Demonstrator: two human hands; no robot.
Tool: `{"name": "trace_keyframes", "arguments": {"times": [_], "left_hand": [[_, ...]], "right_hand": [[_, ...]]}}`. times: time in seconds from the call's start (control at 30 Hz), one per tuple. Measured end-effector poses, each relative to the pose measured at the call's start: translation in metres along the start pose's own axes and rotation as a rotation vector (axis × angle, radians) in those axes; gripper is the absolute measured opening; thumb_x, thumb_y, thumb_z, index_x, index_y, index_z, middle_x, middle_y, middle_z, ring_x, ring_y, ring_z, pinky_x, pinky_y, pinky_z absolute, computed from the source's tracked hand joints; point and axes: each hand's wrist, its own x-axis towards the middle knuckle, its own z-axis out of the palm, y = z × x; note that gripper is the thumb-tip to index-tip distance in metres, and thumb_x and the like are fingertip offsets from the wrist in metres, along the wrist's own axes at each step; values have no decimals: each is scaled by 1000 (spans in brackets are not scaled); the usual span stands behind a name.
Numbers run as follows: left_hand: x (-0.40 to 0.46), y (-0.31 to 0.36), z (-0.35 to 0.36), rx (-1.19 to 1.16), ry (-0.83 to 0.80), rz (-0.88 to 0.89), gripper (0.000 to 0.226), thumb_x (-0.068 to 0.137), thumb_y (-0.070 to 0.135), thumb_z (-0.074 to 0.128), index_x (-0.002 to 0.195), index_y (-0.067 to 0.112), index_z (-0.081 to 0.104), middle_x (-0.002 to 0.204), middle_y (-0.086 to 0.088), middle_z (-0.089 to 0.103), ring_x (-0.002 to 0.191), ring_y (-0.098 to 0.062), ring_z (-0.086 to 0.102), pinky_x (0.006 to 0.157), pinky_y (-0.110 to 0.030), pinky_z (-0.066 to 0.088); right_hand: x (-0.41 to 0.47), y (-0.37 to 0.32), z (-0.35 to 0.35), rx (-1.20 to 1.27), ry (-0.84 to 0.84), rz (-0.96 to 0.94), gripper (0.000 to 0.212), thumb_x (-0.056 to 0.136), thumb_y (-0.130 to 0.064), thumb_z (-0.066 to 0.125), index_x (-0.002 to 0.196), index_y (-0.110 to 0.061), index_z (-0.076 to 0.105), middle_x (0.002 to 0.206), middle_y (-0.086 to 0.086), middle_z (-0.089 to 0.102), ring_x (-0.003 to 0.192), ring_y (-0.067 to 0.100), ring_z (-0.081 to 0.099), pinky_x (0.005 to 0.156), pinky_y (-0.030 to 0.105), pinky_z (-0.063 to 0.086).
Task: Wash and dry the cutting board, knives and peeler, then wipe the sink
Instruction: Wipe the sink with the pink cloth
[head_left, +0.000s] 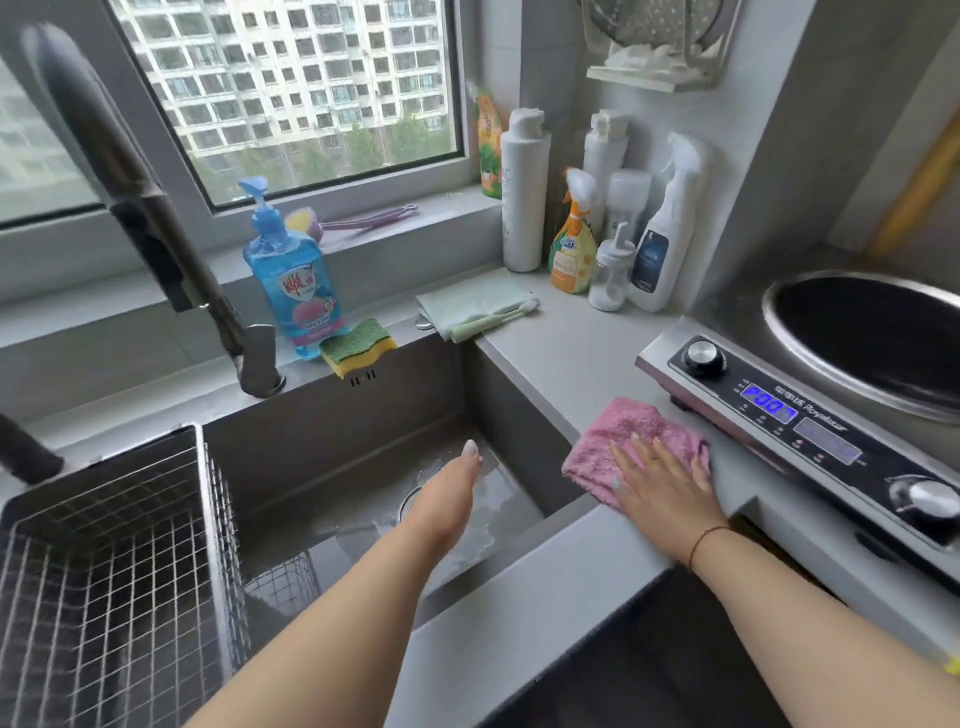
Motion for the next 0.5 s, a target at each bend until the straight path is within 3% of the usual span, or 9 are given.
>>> {"name": "trace_keyframes", "arguments": {"times": [0.17,0.3,0.5], "left_hand": [[-39,-25,-28,-114,125,18,55,101,52,26,129,18,59,134,-3,58,127,-21,49,114,-44,29],[-82,-46,-56,-209,157,53,48,101,52,28,115,22,63,117,1,62,115,-16,54,111,-41,34],[-128,-84,-100,-207,221,114,48,101,53,25,112,24,61,123,-3,60,116,-17,54,98,-34,40]], "right_hand": [[-50,-36,18,13,20,33,58,99,-45,21,153,-33,0,161,-6,-8,147,19,-10,118,49,-3],[-84,-79,30,-23,2,-6,62,99,-48,18,153,-26,-4,160,0,-13,147,22,-14,117,51,-7],[-134,-151,47,-39,-36,-118,65,97,-52,14,153,-24,-7,160,2,-16,145,24,-21,115,51,-13]]}}
